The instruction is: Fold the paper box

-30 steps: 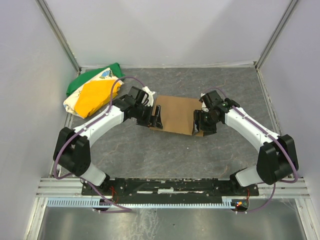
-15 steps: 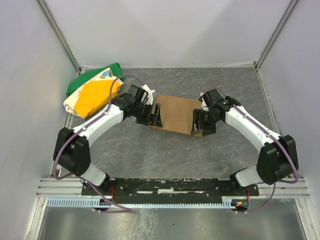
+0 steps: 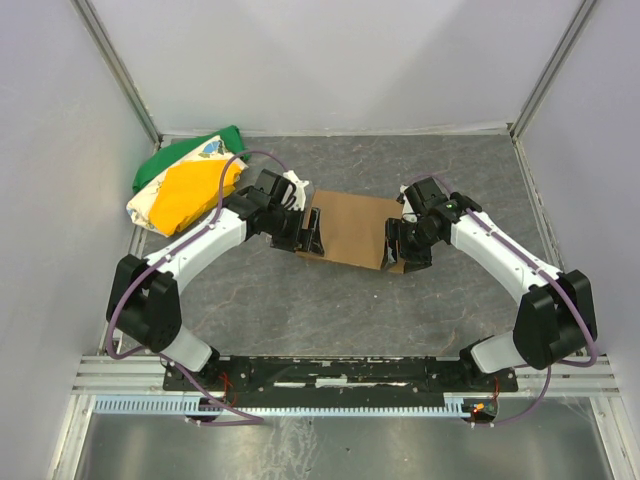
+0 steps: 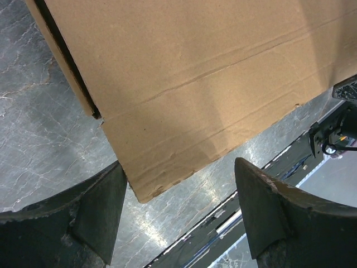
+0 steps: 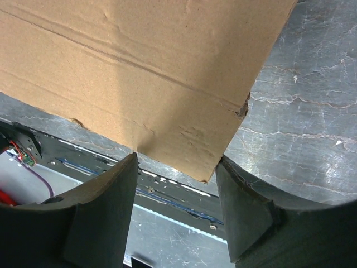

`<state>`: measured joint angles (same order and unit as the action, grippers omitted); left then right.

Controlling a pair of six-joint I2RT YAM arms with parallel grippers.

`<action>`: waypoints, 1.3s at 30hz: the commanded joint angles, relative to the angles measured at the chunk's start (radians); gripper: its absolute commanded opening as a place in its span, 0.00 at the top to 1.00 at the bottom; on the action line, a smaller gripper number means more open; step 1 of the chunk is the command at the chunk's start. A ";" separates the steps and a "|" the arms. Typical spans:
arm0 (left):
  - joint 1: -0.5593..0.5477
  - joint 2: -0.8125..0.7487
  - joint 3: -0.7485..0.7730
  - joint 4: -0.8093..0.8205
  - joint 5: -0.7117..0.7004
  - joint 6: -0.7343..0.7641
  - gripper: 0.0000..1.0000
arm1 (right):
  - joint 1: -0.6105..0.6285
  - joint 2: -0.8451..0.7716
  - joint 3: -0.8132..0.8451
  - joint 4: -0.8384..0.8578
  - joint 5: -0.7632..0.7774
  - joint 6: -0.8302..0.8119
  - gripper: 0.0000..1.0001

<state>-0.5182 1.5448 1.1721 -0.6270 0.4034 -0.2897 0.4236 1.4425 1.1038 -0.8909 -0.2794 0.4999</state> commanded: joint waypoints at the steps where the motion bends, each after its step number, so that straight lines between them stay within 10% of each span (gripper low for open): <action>1: -0.007 0.005 0.038 -0.005 0.062 0.059 0.17 | 0.007 -0.001 0.013 0.051 -0.050 -0.001 0.34; 39: 0.003 0.005 -0.002 -0.025 0.022 0.077 0.17 | 0.005 0.038 -0.056 0.156 -0.225 0.042 0.35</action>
<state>-0.5049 1.5532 1.1713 -0.6682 0.3634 -0.2504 0.4236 1.4899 1.0317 -0.8230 -0.4412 0.5270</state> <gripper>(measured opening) 0.830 0.655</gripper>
